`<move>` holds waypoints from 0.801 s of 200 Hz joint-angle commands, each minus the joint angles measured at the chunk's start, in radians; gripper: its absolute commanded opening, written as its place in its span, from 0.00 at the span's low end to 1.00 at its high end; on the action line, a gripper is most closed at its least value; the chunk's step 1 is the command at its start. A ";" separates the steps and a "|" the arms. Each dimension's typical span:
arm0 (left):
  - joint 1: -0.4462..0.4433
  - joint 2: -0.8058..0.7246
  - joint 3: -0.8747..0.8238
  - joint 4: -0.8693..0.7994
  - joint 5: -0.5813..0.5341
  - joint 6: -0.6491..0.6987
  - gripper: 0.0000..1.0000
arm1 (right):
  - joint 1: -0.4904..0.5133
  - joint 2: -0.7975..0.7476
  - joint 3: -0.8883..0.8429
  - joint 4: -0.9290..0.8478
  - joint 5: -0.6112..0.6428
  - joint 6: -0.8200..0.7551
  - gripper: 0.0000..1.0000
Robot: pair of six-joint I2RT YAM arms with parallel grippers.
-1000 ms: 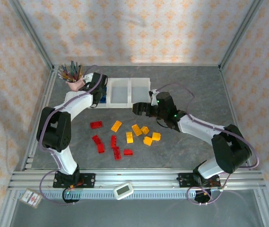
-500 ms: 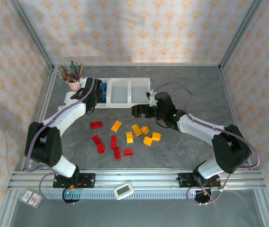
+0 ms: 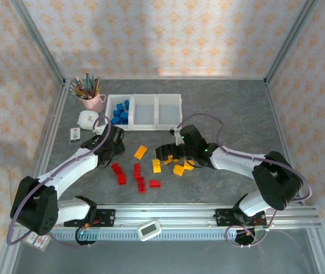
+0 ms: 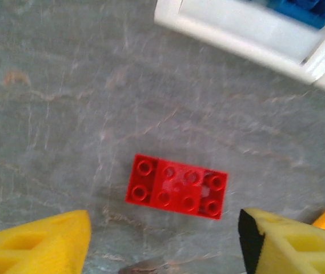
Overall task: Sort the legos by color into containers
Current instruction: Pick up the lego from the middle-left of the table.
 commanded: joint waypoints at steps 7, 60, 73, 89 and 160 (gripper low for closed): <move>-0.003 0.036 -0.009 0.038 0.026 0.022 0.79 | 0.007 -0.005 -0.003 0.062 0.004 0.022 1.00; 0.012 0.167 0.018 0.091 0.003 0.087 0.96 | 0.008 -0.020 -0.003 0.047 0.044 0.008 1.00; 0.018 0.202 0.022 0.107 0.011 0.089 0.96 | 0.007 -0.016 -0.003 0.043 0.044 0.007 1.00; 0.024 0.230 0.025 0.135 0.026 0.116 0.96 | 0.007 -0.015 -0.003 0.043 0.046 0.006 1.00; 0.041 0.296 0.041 0.197 0.042 0.148 0.77 | 0.007 -0.011 0.000 0.043 0.054 0.002 1.00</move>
